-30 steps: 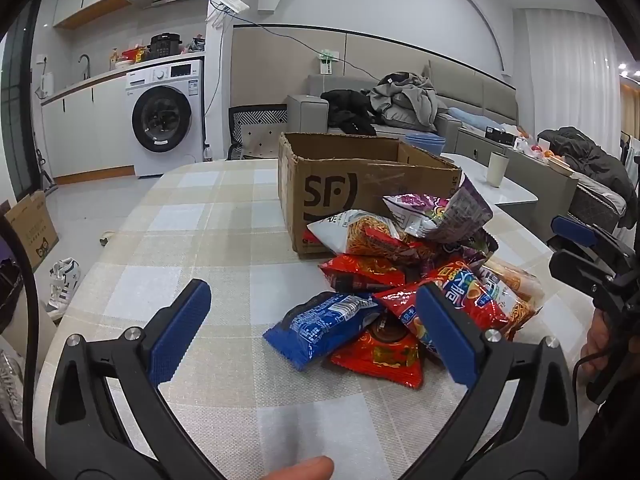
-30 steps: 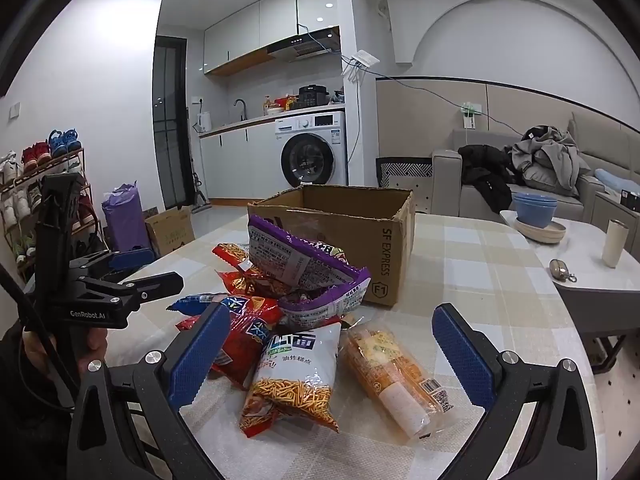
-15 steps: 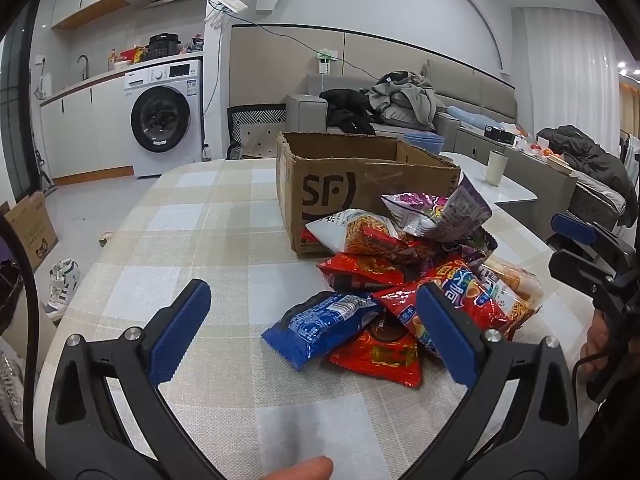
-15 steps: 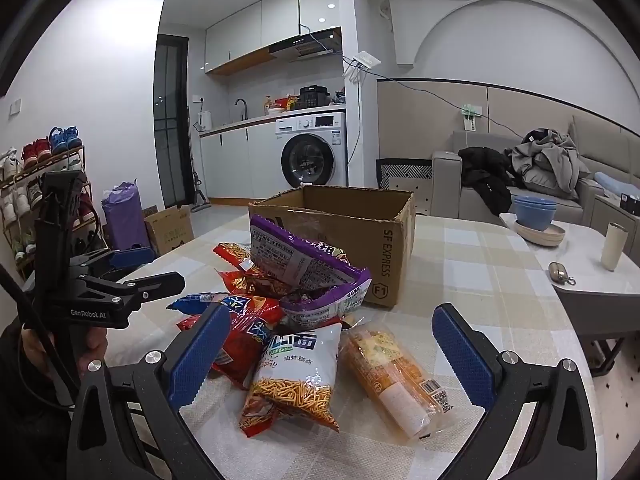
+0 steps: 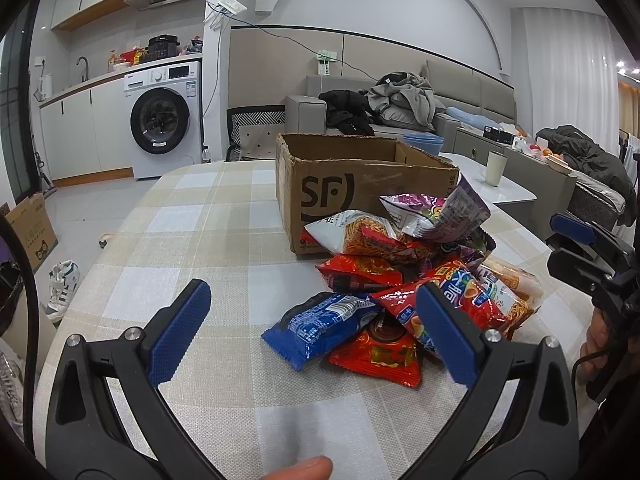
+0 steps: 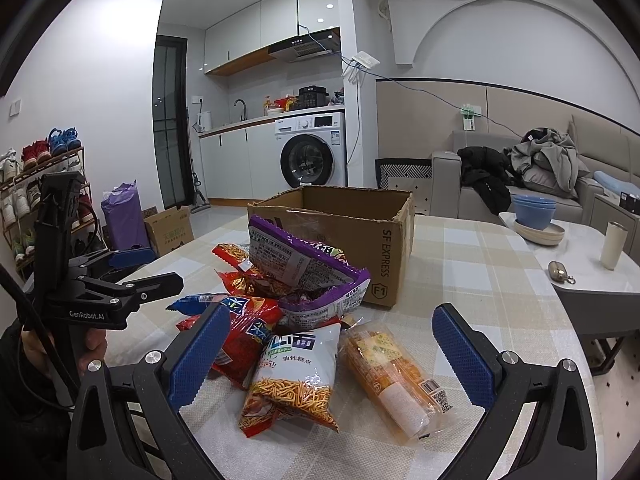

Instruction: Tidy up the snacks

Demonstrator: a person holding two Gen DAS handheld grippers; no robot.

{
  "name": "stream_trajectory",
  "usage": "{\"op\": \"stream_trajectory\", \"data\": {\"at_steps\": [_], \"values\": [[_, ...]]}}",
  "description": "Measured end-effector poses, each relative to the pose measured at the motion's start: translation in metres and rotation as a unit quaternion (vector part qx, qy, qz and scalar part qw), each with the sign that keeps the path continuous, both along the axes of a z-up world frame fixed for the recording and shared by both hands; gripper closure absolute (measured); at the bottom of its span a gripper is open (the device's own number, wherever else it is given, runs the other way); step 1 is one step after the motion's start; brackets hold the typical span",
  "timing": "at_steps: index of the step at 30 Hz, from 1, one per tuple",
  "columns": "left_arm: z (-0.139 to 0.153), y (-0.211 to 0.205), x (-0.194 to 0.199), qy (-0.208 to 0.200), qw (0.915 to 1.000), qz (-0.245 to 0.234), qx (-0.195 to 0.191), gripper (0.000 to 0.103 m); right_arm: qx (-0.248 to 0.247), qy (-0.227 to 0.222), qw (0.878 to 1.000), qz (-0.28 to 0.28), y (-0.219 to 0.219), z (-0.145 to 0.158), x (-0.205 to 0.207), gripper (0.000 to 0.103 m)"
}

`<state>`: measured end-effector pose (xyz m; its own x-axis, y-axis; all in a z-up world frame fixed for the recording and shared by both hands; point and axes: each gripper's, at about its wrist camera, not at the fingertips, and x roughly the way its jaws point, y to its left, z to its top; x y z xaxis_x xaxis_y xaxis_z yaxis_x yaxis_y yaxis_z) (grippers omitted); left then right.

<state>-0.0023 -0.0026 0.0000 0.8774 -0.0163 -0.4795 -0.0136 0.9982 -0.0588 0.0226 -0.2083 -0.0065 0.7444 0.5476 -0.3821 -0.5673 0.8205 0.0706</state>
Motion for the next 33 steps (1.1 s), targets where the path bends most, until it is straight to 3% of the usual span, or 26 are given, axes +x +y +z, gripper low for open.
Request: {"op": "stream_trajectory", "data": {"at_steps": [33], "values": [[-0.0020, 0.0014, 0.0045, 0.000, 1.0000, 0.000, 0.001, 0.001, -0.001, 0.000, 1.000, 0.000, 0.0003, -0.0003, 0.0006, 0.000]]}}
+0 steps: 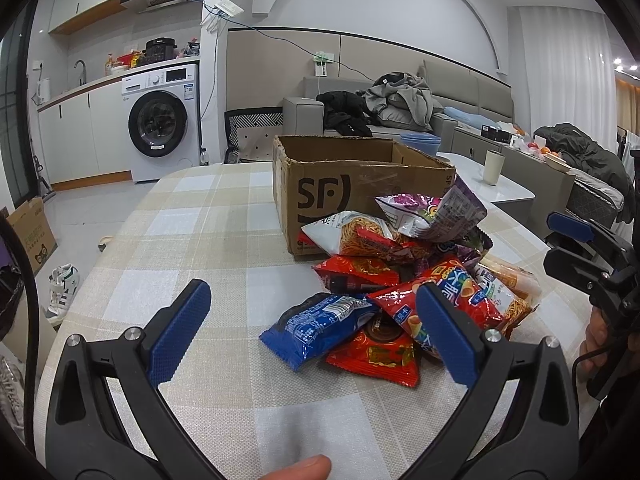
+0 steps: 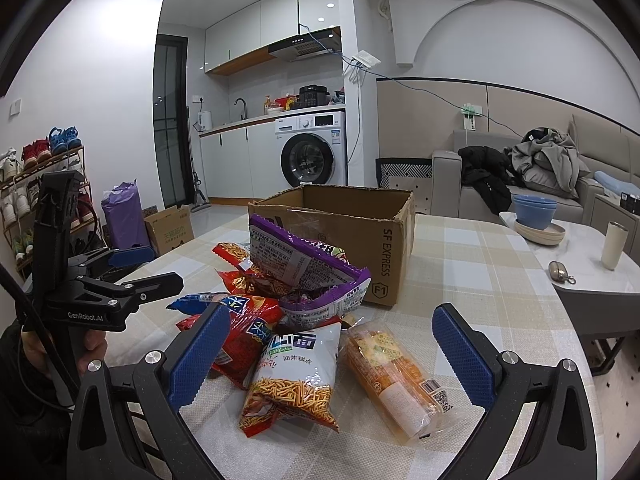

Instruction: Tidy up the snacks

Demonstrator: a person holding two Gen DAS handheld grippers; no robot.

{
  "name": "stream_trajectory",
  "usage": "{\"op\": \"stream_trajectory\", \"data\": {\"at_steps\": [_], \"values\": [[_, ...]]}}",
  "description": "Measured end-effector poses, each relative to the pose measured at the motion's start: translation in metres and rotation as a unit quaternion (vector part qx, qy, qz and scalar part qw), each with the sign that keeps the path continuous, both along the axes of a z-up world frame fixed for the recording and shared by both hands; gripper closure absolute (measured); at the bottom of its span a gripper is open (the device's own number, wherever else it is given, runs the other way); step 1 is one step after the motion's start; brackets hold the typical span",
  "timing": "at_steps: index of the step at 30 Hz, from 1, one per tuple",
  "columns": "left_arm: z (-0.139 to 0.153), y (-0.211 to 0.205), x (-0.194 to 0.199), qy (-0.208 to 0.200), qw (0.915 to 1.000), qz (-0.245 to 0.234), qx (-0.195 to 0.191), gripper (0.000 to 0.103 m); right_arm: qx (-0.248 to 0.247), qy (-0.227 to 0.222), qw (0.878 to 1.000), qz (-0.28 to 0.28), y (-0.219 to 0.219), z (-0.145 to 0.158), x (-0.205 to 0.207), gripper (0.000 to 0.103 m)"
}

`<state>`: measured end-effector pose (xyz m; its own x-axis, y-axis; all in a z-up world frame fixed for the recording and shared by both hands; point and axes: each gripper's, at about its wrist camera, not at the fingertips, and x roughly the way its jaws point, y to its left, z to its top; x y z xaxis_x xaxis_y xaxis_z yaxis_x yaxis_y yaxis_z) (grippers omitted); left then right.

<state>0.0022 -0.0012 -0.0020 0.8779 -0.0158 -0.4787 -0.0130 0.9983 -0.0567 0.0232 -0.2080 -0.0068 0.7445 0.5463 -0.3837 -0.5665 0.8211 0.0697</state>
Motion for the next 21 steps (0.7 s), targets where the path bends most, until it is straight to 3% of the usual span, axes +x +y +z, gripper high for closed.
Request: {"op": "stream_trajectory", "data": {"at_steps": [15, 21], "values": [[0.0010, -0.0018, -0.0004, 0.002, 1.0000, 0.003, 0.000, 0.001, -0.003, 0.008, 1.000, 0.000, 0.0051, -0.0047, 0.0027, 0.000], [-0.0004, -0.0064, 0.0075, 0.021, 0.9998, -0.001, -0.003, 0.001, -0.010, 0.020, 1.000, -0.001, 0.0055, -0.0059, 0.0050, 0.000]]}}
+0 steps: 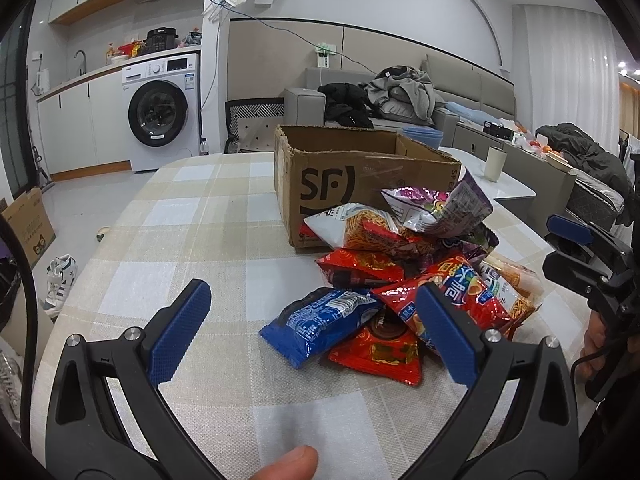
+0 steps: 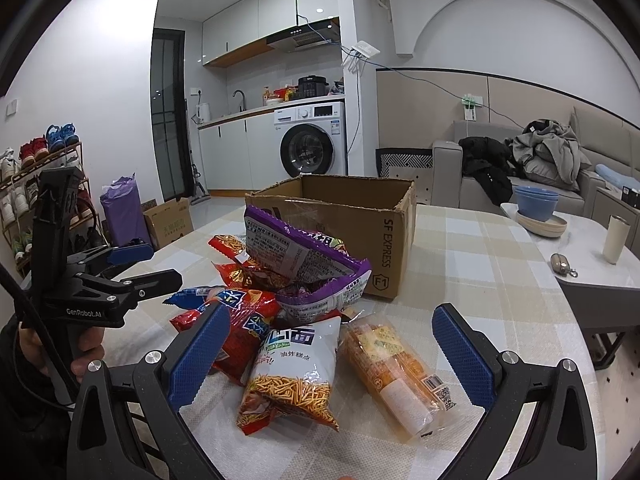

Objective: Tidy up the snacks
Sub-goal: 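Grasp the clear bread pack with the right tool while the left tool grasps the blue biscuit pack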

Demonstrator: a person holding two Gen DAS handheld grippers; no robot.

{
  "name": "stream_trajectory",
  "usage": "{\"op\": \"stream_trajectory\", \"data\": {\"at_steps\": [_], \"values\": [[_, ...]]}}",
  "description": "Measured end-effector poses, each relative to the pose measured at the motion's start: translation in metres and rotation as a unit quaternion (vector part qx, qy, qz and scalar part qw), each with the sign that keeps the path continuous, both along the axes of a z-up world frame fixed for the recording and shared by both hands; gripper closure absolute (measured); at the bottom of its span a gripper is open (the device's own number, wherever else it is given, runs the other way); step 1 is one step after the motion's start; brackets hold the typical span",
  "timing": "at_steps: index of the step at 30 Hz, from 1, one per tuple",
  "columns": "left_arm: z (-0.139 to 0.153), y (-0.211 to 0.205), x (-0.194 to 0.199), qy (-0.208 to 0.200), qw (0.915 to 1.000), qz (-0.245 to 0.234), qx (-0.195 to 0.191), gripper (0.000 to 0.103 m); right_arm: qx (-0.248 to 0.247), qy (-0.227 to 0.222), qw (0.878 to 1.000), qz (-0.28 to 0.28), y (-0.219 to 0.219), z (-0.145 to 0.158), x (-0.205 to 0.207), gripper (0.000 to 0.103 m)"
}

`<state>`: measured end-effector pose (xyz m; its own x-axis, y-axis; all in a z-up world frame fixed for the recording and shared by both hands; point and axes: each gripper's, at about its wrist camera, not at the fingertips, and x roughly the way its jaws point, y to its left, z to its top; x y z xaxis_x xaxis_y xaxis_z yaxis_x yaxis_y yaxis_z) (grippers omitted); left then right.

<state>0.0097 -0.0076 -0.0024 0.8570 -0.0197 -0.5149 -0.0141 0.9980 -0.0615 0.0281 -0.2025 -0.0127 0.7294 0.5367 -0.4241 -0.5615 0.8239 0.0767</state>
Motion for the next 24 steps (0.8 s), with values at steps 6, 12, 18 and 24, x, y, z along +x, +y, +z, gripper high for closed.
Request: {"op": "stream_trajectory", "data": {"at_steps": [6, 12, 18, 24], "values": [[-0.005, 0.002, 0.006, 0.008, 0.9999, -0.007, 0.012, 0.001, 0.000, 0.013, 1.000, -0.002, -0.001, 0.002, 0.004, 0.000], [-0.002, 0.005, 0.006, -0.003, 0.9996, -0.002, 0.027, 0.001, -0.019, 0.020, 1.000, -0.013, -0.003, 0.001, 0.011, 0.000], [-0.006, 0.018, 0.018, 0.021, 0.9997, 0.002, 0.015, 0.001, -0.040, 0.071, 0.996, -0.028, -0.011, -0.004, 0.034, 0.000], [-0.015, 0.027, 0.028, 0.055, 0.9984, -0.002, 0.007, 0.001, -0.077, 0.110, 0.990, -0.041, -0.015, -0.015, 0.050, 0.000]]}}
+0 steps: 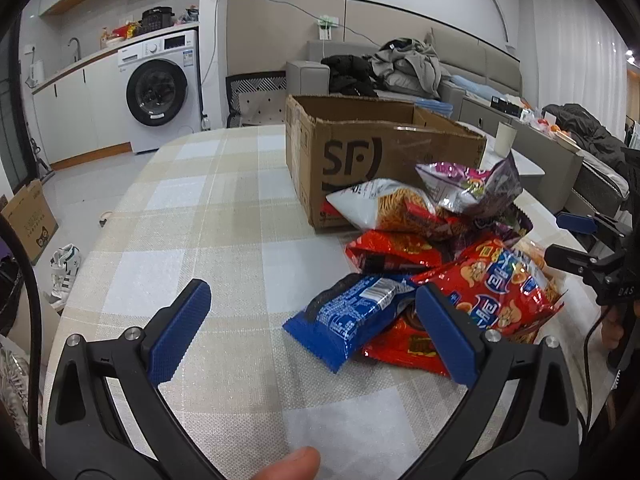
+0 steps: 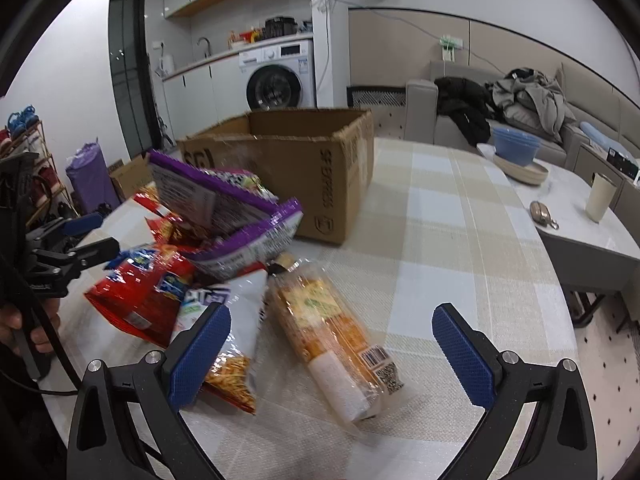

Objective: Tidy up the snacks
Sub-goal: 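Grasp the clear bread pack with the right tool while the left tool grasps the blue biscuit pack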

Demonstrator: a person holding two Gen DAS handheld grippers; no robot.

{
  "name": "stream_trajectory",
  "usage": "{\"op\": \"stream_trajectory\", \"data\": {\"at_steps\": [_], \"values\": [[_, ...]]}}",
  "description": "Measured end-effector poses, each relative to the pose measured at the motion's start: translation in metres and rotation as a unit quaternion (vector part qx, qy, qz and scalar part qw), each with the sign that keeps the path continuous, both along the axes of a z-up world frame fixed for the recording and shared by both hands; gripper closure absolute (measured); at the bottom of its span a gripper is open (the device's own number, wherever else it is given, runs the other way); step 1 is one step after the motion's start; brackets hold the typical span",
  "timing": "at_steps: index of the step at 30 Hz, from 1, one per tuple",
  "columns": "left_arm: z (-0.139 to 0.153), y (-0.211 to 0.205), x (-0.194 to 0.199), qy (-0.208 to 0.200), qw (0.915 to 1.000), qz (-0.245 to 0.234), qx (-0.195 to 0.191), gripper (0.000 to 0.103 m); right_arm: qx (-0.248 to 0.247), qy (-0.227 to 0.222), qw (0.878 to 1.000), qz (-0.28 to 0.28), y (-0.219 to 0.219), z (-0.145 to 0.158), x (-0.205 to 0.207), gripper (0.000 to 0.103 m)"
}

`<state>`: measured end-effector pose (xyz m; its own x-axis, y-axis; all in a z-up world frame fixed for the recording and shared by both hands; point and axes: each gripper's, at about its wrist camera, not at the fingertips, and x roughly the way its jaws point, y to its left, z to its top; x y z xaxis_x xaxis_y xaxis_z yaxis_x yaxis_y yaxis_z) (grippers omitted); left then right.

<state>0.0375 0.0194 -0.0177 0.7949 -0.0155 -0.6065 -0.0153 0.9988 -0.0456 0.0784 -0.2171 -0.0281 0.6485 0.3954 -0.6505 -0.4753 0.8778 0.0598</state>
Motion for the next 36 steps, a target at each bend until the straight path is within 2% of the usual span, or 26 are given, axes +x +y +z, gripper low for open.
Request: {"op": "stream_trajectory", "data": {"at_steps": [8, 14, 19, 21, 26, 31, 34, 36], "values": [[-0.015, -0.008, 0.020, 0.047, 0.9986, -0.013, 0.018, 0.001, -0.015, 0.070, 0.997, -0.006, -0.005, -0.024, 0.020, 0.000], [-0.024, -0.001, 0.037, 0.069, 0.9973, -0.023, -0.003, 0.001, -0.013, 0.086, 0.996, 0.008, -0.008, -0.029, 0.027, 0.002], [-0.033, 0.003, 0.052, 0.082, 0.9955, -0.046, -0.008, 0.005, -0.028, 0.091, 0.995, 0.025, -0.006, -0.031, 0.032, 0.011], [-0.037, 0.004, 0.060, 0.089, 0.9944, -0.057, -0.007, 0.006, -0.035, 0.098, 0.994, 0.030, -0.004, -0.032, 0.032, 0.021], [-0.039, 0.010, 0.074, 0.098, 0.9926, -0.069, -0.017, 0.007, -0.037, 0.099, 0.994, 0.039, -0.002, -0.036, 0.035, 0.030], [-0.045, 0.021, 0.091, 0.109, 0.9883, -0.090, -0.057, 0.013, -0.034, 0.094, 0.994, 0.048, 0.000, -0.036, 0.032, 0.043], [-0.049, 0.027, 0.100, 0.114, 0.9860, -0.096, -0.075, 0.016, -0.036, 0.091, 0.994, 0.051, 0.002, -0.036, 0.033, 0.053], [-0.052, 0.028, 0.106, 0.118, 0.9845, -0.098, -0.085, 0.016, -0.036, 0.089, 0.994, 0.052, 0.003, -0.035, 0.030, 0.063]]}}
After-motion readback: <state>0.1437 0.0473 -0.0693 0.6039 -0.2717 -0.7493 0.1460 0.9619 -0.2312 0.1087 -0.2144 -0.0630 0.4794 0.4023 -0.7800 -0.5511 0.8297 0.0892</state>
